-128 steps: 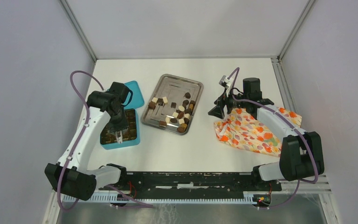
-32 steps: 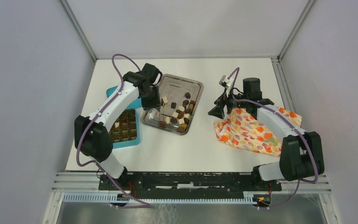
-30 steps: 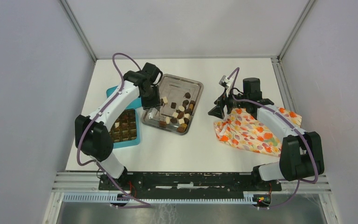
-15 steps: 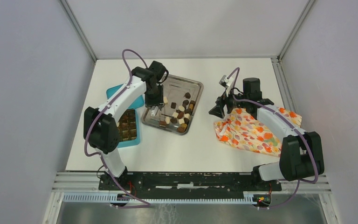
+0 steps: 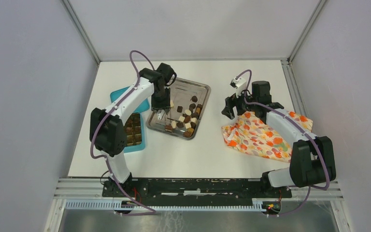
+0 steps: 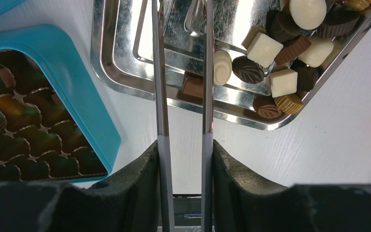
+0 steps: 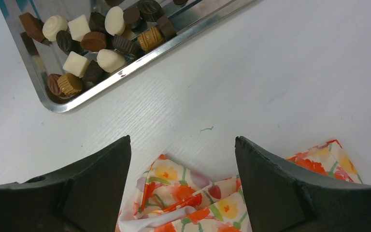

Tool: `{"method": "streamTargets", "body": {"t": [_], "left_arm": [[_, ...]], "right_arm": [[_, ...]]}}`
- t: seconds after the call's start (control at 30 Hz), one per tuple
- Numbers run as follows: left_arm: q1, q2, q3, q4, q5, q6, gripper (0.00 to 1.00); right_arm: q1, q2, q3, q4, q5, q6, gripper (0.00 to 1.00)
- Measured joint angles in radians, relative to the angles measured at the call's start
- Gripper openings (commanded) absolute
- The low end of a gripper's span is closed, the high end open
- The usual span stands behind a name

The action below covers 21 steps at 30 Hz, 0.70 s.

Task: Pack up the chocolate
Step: Pick up the fake chocolate from the plate.

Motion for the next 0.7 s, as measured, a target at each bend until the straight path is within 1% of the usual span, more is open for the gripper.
{"method": "streamTargets", "body": {"t": [0.7], "left_arm": [[-0.011, 0.037, 0.021, -0.017, -0.022, 0.000, 0.45]], "right_arm": [[0.000, 0.000, -0.009, 0.006, -0.004, 0.011, 0.84]]}}
